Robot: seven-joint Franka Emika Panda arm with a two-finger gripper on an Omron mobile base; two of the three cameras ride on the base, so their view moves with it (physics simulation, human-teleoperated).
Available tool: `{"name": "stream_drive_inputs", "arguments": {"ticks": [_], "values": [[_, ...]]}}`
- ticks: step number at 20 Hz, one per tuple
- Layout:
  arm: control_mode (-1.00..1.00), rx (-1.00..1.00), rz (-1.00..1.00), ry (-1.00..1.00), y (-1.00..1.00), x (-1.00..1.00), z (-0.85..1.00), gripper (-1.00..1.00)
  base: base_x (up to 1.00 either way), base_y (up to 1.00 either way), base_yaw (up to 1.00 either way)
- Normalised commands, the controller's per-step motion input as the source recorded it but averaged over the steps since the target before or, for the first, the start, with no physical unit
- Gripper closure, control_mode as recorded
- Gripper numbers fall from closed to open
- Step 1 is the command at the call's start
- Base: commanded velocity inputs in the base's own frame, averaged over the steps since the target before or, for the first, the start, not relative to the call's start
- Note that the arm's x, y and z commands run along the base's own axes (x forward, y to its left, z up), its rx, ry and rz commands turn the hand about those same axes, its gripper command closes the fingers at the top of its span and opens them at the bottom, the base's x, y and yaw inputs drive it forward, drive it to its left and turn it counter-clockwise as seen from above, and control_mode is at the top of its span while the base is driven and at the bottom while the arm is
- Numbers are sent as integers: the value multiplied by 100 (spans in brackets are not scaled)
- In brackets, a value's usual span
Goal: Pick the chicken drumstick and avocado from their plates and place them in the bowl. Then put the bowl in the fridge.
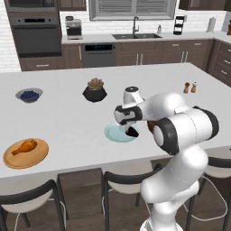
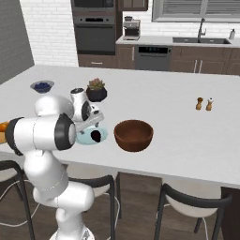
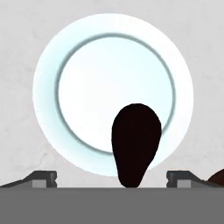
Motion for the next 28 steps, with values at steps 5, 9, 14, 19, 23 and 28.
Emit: {"name": "stream_drive_inputs", "arguments": {"ticks": [5, 9, 14, 19, 23, 28], "values": [[-100, 0, 0, 3, -12, 13, -39, -100, 0, 0, 0], [-100, 0, 0, 6, -13, 24, -36, -100, 0, 0, 0], [-100, 0, 0, 4, -5, 15, -29, -100, 0, 0, 0], [-100, 0, 0, 0, -1, 8, -20, -100, 0, 0, 0], [-100, 0, 0, 0, 0, 8, -17, -100, 0, 0, 0], [-100, 0, 0, 0, 0, 1, -16, 100, 0, 0, 0]]}}
